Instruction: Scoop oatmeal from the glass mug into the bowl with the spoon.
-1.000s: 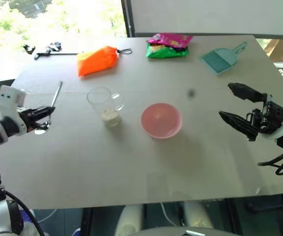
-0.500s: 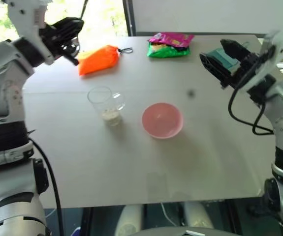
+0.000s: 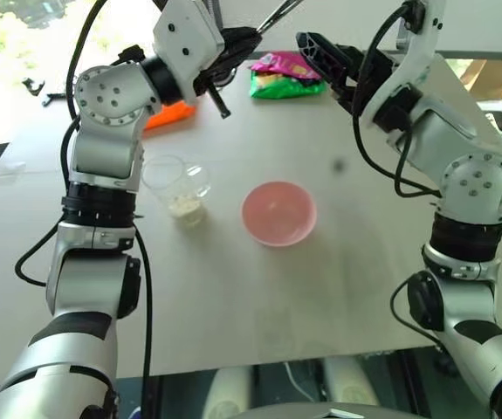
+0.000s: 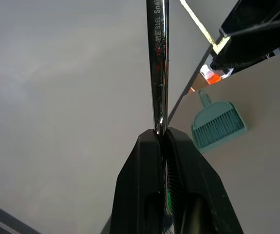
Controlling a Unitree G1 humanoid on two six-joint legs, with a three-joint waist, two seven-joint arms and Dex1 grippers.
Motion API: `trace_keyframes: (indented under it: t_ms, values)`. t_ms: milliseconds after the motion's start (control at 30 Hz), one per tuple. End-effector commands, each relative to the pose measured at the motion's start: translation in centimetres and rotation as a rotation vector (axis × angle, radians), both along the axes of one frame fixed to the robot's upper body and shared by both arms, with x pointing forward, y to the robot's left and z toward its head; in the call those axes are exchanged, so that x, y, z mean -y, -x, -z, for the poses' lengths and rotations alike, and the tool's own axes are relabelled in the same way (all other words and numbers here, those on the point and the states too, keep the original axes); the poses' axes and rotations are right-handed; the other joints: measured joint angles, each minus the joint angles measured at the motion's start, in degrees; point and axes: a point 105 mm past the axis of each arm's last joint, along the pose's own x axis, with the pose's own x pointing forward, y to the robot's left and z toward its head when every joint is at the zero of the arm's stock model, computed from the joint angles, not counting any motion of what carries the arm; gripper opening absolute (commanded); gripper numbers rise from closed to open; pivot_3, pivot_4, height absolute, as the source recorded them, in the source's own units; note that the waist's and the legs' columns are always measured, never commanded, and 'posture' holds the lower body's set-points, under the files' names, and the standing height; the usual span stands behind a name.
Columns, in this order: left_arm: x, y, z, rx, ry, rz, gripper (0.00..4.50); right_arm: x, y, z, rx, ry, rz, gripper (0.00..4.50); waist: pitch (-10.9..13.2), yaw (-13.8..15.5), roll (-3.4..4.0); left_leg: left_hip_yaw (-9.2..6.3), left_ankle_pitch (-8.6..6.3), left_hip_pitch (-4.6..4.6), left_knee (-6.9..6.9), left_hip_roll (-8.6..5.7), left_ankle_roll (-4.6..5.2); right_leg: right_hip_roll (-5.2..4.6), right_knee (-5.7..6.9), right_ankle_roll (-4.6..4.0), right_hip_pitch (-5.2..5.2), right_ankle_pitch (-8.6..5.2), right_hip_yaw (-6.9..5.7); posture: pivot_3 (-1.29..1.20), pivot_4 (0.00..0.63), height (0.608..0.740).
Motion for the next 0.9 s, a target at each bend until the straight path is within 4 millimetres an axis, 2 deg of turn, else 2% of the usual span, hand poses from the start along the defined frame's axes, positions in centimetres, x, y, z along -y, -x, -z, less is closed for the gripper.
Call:
trace_keyframes:
  t_ms: [33, 267, 567, 700, 867, 900]
  values:
    - [0.6, 2.0, -1.4, 0.072, -0.003, 0.064, 0.07, -0.2, 0.8, -1.9, 0.050, -0.027, -0.030, 4.50, 0.00, -0.18, 0.00, 0.01, 0.00, 0.00, 0.01, 0.00, 0.00, 0.00, 0.03, 0.00, -0.01, 0.00, 0.01, 0.00, 0.150, 0.740]
    - [1.4, 2.5, -0.5, 0.054, -0.027, 0.087, 0.07, -0.6, 1.0, -2.6, 0.058, -0.076, -0.105, 4.50, 0.00, -0.62, 0.01, 0.04, 0.01, 0.04, 0.23, -0.01, 0.01, 0.02, 0.01, 0.00, -0.01, 0.00, 0.10, 0.00, 0.150, 0.740]
    - [0.9, 2.9, 0.0, 0.027, -0.045, 0.064, 0.07, -1.1, 2.2, -4.0, 0.091, -0.112, -0.205, 4.50, 0.01, -1.05, 0.03, 0.06, 0.01, 0.04, 0.43, 0.00, 0.01, 0.03, 0.11, 0.00, 0.00, 0.00, 0.14, 0.00, 0.150, 0.740]
    - [0.5, 2.7, -0.1, 0.014, -0.028, 0.043, 0.07, -1.2, 2.6, -3.8, 0.100, -0.082, -0.233, 4.50, 0.01, -1.05, 0.03, 0.06, 0.01, 0.03, 0.51, -0.01, 0.01, 0.04, 0.15, 0.00, 0.00, 0.00, 0.15, 0.00, 0.150, 0.740]
    - [0.5, 2.7, -0.2, 0.016, -0.028, 0.045, 0.07, -0.9, 2.3, -3.3, 0.087, -0.082, -0.226, 4.50, 0.01, -1.06, 0.03, 0.06, 0.00, 0.03, 0.54, -0.01, 0.01, 0.04, 0.18, 0.00, 0.01, 0.00, 0.16, 0.00, 0.150, 0.740]
    - [0.5, 2.8, -0.1, 0.017, -0.031, 0.046, 0.00, -0.9, 2.2, -3.3, 0.086, -0.084, -0.224, 3.94, 0.01, -1.07, 0.03, 0.06, 0.00, 0.03, 0.54, -0.01, 0.01, 0.04, 0.18, 0.00, 0.01, 0.00, 0.16, 0.00, 0.150, 0.740]
